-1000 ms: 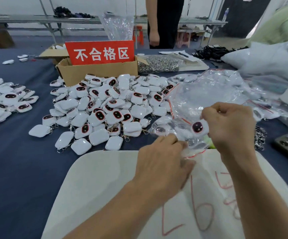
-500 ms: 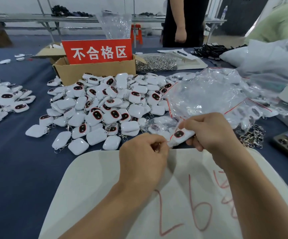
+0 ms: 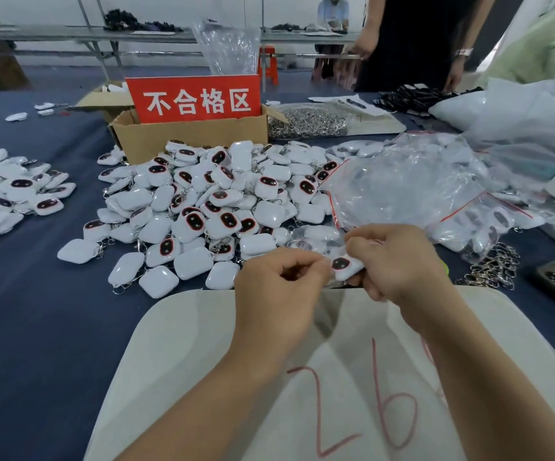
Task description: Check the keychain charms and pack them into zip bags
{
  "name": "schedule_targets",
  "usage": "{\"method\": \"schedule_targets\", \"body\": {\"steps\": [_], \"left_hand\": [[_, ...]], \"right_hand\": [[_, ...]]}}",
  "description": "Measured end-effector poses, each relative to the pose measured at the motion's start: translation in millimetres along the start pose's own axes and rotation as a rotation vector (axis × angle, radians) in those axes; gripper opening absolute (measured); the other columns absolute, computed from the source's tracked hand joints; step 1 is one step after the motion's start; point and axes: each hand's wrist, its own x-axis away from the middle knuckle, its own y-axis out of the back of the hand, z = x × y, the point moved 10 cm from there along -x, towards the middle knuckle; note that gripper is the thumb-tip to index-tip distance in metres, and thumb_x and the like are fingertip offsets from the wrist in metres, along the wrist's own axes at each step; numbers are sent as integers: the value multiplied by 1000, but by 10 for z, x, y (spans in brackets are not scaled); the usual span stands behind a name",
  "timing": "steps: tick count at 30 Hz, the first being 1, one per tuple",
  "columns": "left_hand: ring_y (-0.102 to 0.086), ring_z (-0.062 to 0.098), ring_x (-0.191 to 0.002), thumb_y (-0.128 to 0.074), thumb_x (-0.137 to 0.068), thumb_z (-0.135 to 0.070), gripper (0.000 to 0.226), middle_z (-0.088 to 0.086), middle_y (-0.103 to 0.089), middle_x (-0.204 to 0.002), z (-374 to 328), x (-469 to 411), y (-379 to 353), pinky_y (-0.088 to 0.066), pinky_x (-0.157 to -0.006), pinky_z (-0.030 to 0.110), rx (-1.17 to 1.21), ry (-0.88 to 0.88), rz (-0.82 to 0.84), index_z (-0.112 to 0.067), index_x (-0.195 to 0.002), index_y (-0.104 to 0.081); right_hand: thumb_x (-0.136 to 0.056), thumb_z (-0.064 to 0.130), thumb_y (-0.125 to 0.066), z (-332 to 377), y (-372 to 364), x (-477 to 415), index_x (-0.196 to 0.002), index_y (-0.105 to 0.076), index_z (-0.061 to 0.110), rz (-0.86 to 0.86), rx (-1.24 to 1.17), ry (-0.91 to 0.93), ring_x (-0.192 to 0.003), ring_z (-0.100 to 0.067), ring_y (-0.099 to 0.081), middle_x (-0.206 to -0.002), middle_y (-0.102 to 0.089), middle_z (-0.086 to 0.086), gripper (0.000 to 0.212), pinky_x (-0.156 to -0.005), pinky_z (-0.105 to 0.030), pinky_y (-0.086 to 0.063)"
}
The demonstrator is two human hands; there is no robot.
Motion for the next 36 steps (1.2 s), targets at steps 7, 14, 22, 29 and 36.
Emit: {"method": "schedule_targets", "body": {"steps": [7, 14, 22, 29, 36], "left_hand": [[-61, 1, -67, -79, -79, -8, 20, -15, -70, -77, -225, 103, 22, -42, -63, 8, -161, -242, -70, -27, -82, -82], [-71, 3, -76, -76, -80, -19, 27, -20, -74, -85, -295, 193, -13, -57, -73, 22, -97, -308, -51, -36, -101, -73], [-70, -6, -81, -73, -86, -28, 14, -26, -75, -87, -132, 85, -117, -51, -79, 10, -139, -208, 97, -30, -97, -81], [-51, 9, -120, -61, -88, -3, 48, -9, -68, -126, 100, -325, 419, -31, -95, 15, -623, -139, -88, -26, -129, -71], [-45, 15, -130, -68, -87, -15, 52, -9, -55, -141, 254, -394, 301, -31, -106, 23, -782, -166, 53, -25, -137, -59]], "right_hand": [[-95, 9, -61, -64, -199, 70, -100, -74, 14, -1, -397, -155, -39, -17, -56, -50, -60, -7, 15, -48, -26, -47], [-84, 0, -58, 100, -80, 52, -139, -59, 26, -1, 354, 87, -76, -20, -60, -90, -69, -1, 61, -66, -25, -43], [-83, 12, -59, 99, 269, 103, -134, -56, 33, -269, 800, -25, -117, -38, -61, -124, -68, -11, 55, -83, -38, -39], [-83, 18, -60, 371, 451, 158, -111, -73, 36, -461, 776, 199, -99, -28, -63, -92, -76, -4, 36, -91, -35, -24], [-69, -2, -46, 671, 733, 416, -99, -80, 25, -663, 466, 511, -84, -19, -46, -80, -52, 7, 53, -80, -27, -28]]}}
